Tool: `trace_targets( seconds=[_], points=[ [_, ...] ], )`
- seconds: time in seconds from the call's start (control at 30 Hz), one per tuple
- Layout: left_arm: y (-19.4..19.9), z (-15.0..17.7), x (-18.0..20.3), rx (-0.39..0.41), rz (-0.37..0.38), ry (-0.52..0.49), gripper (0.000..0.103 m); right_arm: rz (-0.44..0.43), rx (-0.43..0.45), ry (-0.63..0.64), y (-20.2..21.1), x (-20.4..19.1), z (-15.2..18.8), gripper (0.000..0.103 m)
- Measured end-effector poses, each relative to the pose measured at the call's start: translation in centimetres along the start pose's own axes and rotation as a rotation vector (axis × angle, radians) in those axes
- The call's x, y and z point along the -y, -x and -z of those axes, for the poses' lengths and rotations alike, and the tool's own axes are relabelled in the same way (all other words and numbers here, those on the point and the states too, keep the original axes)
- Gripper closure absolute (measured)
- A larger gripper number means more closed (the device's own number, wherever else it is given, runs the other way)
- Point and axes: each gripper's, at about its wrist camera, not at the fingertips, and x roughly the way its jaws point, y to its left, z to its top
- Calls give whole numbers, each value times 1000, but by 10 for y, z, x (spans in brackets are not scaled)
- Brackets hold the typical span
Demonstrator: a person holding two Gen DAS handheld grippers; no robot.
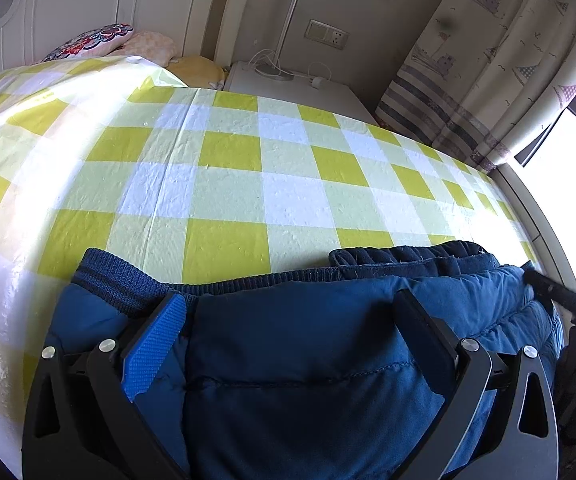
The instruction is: Fold large clothes
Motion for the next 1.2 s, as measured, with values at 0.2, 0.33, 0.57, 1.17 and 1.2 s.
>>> trace_targets(
  seconds=[0.2, 0.33, 0.57, 1.17, 1.2],
  points=[
    [4, 1, -2, 17, 6, 13, 4, -42, 11, -190, -3, 39, 4, 37],
    [0, 0, 8, -12, -57, -22, 4, 3, -14, -139, -12, 28, 4, 35],
    [51, -3, 76, 123, -118, -163, 4, 62, -20, -87, -16, 16, 6, 35],
    [12, 0, 19, -56, -212, -92, 4, 29, -8, -104, -14, 22, 7, 35],
    [15, 2, 3, -57, -170, -32, 4, 28, -7, -105, -13, 23, 7, 35]
  ],
)
